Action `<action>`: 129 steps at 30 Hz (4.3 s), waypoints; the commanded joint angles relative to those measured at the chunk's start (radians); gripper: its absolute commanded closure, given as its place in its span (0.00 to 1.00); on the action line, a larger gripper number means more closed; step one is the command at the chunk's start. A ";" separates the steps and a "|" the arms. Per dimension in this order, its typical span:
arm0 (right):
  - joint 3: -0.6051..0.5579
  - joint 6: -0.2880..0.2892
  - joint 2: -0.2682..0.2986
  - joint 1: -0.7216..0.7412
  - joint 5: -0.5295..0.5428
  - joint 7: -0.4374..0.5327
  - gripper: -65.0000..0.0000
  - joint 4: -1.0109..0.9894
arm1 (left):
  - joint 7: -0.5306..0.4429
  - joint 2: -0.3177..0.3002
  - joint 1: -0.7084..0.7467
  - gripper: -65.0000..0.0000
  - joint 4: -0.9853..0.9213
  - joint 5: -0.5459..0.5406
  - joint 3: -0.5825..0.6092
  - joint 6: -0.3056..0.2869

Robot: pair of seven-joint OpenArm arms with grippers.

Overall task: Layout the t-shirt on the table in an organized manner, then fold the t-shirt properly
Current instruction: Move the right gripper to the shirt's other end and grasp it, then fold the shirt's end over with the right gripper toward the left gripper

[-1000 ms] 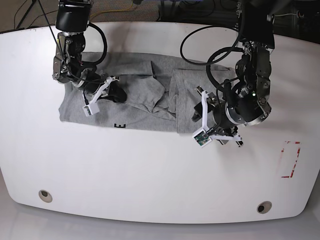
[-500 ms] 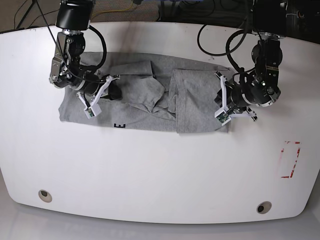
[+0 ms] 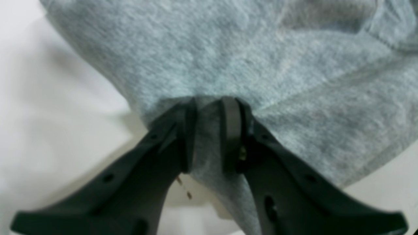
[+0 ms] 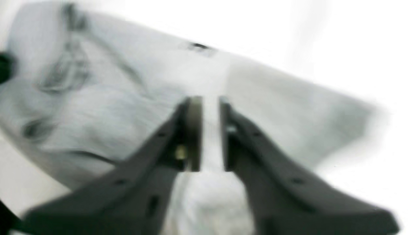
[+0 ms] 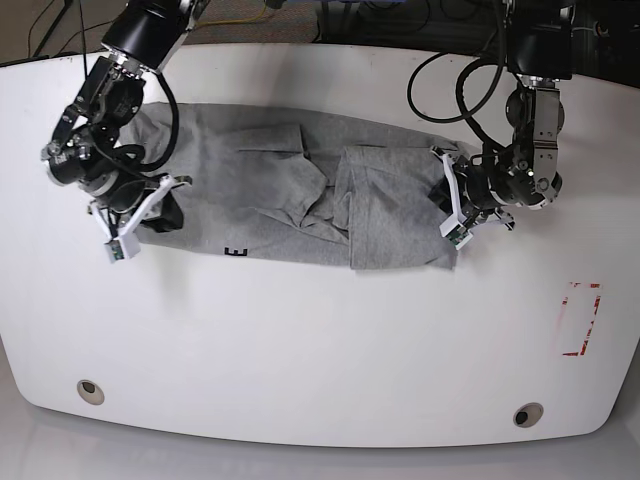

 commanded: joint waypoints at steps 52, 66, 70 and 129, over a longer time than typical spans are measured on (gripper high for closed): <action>0.249 0.000 -0.055 0.039 0.008 -0.041 0.00 -0.384 | 0.029 -0.004 0.000 0.83 -0.009 0.019 0.005 -0.001; 0.246 0.000 -0.026 0.042 0.012 -0.039 0.95 -0.327 | 0.029 -0.004 0.000 0.83 -0.009 0.023 0.044 -0.001; 0.243 0.000 -0.033 0.035 0.014 -0.050 0.96 -0.198 | 0.029 -0.004 0.000 0.83 -0.008 0.058 0.124 -0.001; -0.374 0.000 -0.266 0.014 0.015 -0.030 0.98 0.182 | 0.022 0.091 -0.063 0.83 -0.023 0.139 0.308 0.038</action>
